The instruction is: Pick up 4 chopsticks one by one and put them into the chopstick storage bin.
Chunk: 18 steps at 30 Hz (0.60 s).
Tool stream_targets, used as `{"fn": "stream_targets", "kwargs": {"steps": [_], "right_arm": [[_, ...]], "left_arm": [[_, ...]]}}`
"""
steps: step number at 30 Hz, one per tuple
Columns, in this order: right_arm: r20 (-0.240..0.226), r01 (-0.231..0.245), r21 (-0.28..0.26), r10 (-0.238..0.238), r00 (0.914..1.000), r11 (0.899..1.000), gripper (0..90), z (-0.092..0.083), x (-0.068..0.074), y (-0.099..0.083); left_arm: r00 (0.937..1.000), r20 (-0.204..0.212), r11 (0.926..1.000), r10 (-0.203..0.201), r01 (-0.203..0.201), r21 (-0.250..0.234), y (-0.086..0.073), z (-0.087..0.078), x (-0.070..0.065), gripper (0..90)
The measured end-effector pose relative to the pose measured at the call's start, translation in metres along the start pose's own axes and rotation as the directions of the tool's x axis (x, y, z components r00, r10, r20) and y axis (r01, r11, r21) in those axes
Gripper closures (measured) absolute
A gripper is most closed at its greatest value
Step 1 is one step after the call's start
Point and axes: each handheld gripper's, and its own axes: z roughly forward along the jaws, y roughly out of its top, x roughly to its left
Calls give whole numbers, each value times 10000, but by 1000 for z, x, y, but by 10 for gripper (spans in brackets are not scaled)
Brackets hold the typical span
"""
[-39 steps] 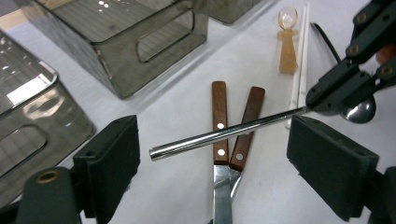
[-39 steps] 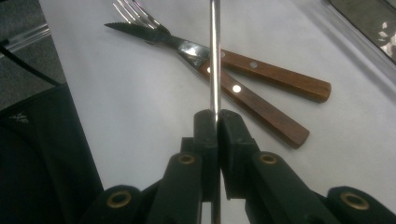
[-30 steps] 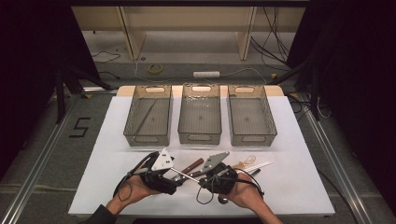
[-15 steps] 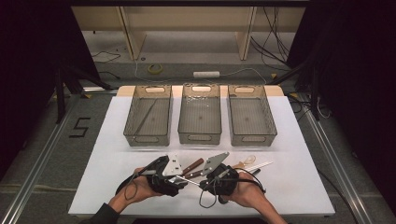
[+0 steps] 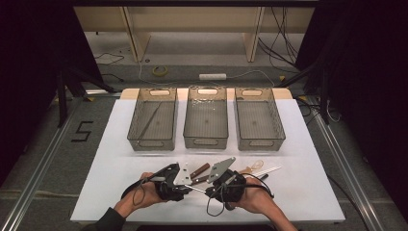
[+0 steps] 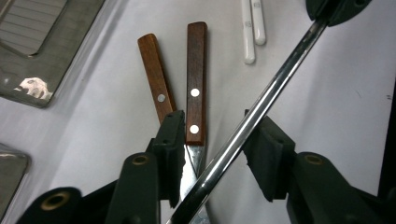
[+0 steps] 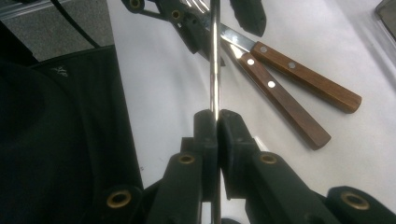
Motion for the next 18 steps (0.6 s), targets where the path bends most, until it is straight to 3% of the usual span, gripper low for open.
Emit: {"fn": "stream_targets", "kwargs": {"steps": [14, 18], "right_arm": [[-326, 446, 149, -441, 9985, 9989, 866, 0, -1, -2], [-409, 473, 218, -464, 9981, 9986, 866, -1, -1, -2]], "left_arm": [[9968, 631, 9985, 489, -504, 227, 0, -1, -3, 679], [9963, 743, 9989, 429, -443, 173, 0, -1, -3, 677]]}}
